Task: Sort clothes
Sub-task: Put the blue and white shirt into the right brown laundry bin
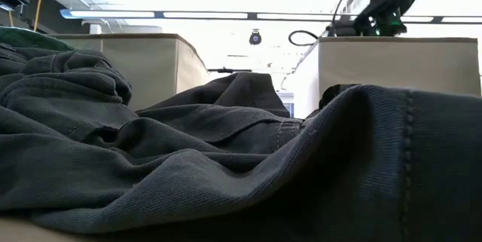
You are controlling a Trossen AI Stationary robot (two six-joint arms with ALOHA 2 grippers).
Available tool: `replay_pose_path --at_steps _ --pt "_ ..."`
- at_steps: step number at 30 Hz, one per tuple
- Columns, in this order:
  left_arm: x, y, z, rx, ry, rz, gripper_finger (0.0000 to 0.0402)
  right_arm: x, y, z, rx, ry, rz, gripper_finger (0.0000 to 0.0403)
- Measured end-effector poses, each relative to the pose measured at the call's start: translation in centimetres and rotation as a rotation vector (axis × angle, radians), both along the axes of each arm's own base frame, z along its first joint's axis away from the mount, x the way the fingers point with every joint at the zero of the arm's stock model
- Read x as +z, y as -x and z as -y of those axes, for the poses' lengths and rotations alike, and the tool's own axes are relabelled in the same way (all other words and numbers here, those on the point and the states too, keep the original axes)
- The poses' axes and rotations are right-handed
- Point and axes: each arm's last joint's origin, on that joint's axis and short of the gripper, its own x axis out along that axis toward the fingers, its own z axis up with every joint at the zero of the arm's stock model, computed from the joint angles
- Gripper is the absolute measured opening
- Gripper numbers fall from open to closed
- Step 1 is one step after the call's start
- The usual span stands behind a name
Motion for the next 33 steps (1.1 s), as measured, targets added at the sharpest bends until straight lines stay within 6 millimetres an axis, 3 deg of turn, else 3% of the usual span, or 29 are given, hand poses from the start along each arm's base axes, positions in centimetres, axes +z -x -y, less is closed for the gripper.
replay_pose_path --at_steps 9,15,19,21,27,33 --pt "0.0 0.0 0.0 0.002 0.007 0.0 0.0 8.2 -0.9 0.9 -0.026 0.026 -0.026 0.0236" --pt "0.0 0.0 0.0 0.002 0.006 0.0 0.0 14.1 0.2 0.1 -0.117 0.005 -0.064 0.0255" --pt "0.0 0.0 0.0 0.001 0.006 0.0 0.0 16.9 0.4 0.3 -0.153 0.146 -0.019 0.0256" --pt "0.0 0.0 0.0 0.001 0.006 -0.002 0.0 17.5 0.3 0.6 -0.166 0.215 0.041 0.0254" --pt "-0.3 -0.1 0.0 -0.005 0.025 -0.03 0.0 16.8 0.4 1.8 -0.266 0.181 0.034 0.0211" --pt "-0.4 -0.1 0.0 -0.005 0.025 -0.035 0.0 13.6 -1.6 4.3 -0.303 0.138 -0.098 0.0132"
